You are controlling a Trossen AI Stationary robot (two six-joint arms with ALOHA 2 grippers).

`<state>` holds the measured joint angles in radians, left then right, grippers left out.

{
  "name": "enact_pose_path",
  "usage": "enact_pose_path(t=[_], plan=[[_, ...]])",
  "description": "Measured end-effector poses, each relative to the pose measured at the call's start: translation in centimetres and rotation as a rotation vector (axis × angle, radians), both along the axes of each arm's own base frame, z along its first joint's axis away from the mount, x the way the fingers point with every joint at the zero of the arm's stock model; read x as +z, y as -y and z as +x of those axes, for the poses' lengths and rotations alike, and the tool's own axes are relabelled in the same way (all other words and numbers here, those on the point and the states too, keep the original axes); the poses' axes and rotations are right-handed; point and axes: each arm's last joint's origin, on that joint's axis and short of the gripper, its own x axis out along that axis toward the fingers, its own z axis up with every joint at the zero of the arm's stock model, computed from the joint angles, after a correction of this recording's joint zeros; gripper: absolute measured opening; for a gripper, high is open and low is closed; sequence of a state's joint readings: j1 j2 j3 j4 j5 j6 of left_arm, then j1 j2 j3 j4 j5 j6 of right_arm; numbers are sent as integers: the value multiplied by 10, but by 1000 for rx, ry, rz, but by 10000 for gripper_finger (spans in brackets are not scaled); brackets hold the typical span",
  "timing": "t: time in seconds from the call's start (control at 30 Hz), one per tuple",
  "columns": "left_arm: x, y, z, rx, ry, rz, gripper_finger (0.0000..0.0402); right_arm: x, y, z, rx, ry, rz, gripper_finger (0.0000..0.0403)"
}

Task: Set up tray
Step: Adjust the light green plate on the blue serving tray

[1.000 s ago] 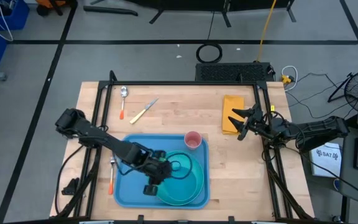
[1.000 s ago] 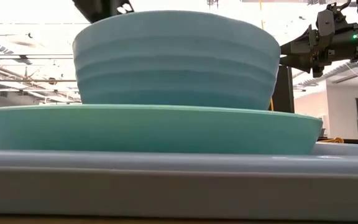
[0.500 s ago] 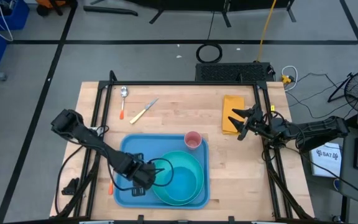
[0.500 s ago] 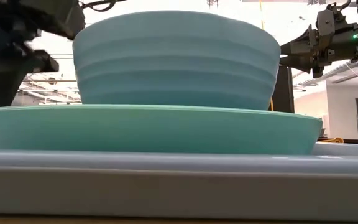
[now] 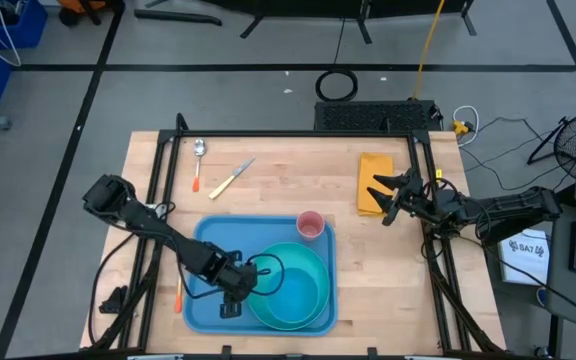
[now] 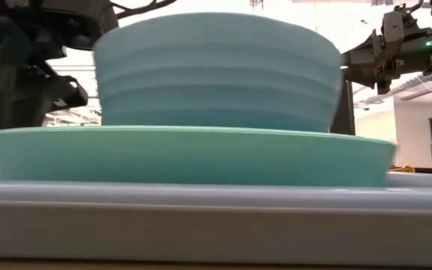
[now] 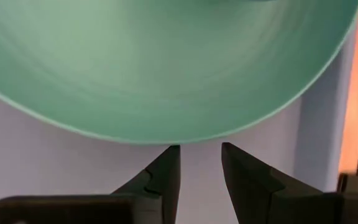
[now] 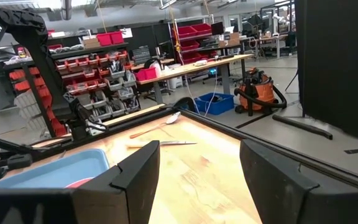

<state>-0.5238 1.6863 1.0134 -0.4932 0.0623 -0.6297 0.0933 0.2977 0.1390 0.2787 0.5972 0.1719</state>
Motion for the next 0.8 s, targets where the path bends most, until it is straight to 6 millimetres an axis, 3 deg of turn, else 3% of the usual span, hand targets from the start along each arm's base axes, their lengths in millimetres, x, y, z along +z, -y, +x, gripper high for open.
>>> enact_pose_path(t=[0.53,0.7,0.8], plan=[[4,-11,16,-48,103,-40,122,0,0,0,0,-1,0,212],[3,-13,13,-72,76,-14,122,-4,0,0,1,-29,15,212],[16,-9,8,-110,150,30,122,-7,0,0,-4,-48,39,212]])
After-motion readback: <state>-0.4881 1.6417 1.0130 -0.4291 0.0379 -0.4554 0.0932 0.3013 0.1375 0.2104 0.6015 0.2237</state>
